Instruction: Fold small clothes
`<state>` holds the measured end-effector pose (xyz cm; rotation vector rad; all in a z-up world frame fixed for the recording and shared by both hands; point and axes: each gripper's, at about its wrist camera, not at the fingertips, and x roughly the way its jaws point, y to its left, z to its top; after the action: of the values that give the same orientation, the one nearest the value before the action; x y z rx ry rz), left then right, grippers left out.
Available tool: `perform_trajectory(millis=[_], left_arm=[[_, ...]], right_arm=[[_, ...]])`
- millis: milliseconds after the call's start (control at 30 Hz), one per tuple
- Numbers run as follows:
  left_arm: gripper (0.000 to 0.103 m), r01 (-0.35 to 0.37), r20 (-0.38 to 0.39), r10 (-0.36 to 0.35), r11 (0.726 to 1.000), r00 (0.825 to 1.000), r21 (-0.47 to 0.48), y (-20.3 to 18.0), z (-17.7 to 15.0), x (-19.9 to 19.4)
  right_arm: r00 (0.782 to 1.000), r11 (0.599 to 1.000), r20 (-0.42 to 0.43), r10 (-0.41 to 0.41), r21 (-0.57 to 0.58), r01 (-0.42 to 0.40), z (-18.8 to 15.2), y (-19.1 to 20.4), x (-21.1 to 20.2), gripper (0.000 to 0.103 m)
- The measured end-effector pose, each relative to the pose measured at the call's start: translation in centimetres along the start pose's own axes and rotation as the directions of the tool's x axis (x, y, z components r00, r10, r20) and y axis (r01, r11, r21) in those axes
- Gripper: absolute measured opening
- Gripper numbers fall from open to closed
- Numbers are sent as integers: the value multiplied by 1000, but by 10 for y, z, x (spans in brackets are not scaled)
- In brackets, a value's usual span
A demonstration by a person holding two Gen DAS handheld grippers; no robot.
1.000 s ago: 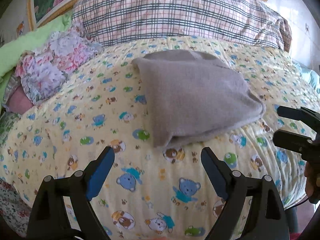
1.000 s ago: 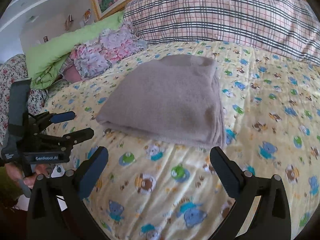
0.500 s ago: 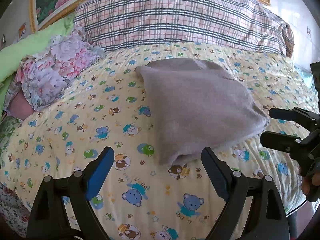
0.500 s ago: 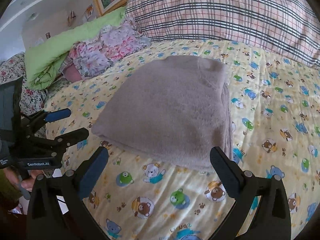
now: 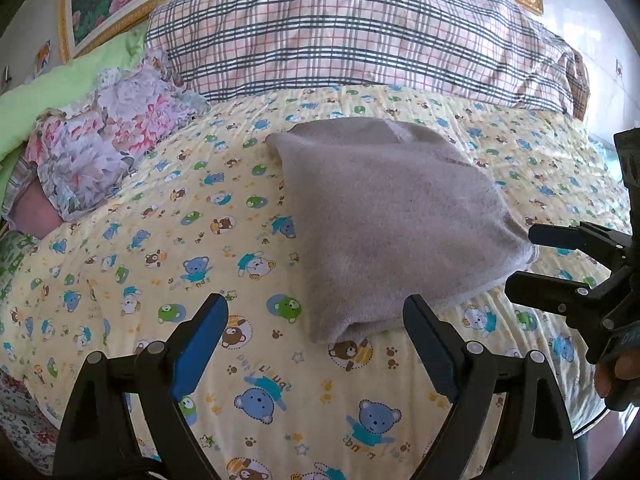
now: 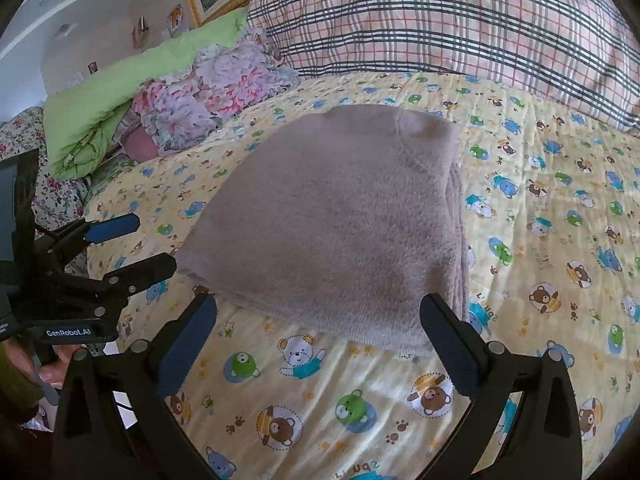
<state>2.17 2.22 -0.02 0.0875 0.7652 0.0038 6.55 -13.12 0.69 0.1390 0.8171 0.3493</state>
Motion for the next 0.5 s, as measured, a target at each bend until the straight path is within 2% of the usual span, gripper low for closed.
perform_trajectory(millis=[500], left_arm=[[90, 19, 6, -19, 1000, 1000, 3, -4, 1, -1]], right_arm=[[1000, 1000, 2, 0, 4, 0, 2, 0, 2, 102]])
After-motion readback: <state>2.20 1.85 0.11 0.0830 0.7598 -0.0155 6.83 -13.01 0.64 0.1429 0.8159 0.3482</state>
